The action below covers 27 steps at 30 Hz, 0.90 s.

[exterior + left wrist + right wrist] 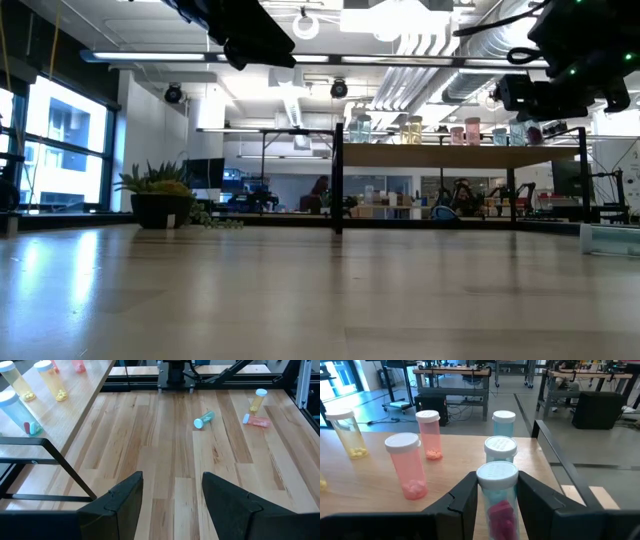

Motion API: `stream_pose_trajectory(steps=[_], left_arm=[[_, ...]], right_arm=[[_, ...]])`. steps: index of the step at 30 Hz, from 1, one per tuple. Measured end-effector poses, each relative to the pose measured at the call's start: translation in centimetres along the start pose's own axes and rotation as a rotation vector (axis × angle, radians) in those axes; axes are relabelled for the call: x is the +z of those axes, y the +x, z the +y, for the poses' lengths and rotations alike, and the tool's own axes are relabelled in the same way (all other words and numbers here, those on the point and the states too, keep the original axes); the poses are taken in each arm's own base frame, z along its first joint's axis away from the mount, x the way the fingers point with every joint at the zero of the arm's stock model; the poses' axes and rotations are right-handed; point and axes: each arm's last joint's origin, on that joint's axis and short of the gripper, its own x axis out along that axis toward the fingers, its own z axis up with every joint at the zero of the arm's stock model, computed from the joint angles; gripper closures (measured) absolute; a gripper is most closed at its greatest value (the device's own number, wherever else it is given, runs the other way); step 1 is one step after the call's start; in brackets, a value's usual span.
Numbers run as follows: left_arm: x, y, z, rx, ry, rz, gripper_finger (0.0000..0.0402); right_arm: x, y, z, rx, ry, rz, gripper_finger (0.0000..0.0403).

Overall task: Pick and place medicine bottles onto shelf by color
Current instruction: Put the blue pill bottle aligned with the other blue pill bottles on the shelf

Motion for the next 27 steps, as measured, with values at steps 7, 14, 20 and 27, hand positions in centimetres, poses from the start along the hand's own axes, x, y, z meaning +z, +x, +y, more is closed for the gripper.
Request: stream_pose_trajectory(steps=[7, 14, 20, 27], left_arm=[[0.0, 0.0, 0.0, 0.0, 0.0, 0.0, 0.0209], [-0.07, 0.0, 0.0, 0.0, 0.001, 0.007, 0.0209], [-0.07, 0.0, 0.0, 0.0, 0.001, 0.007, 0.0209], [-0.07, 0.0, 0.01, 0.0, -0.001, 0.007, 0.0209]], right_arm=[[0.08, 0.0, 0.06, -0.004, 0.014, -0.013, 0.0289], [0.08, 0.0, 0.07, -0.005, 0.014, -0.014, 0.0289], [0.07, 0.0, 0.08, -0.003, 0.015, -0.012, 0.0267], [0.07, 0.0, 0.07, -0.002, 0.015, -0.01, 0.0241]])
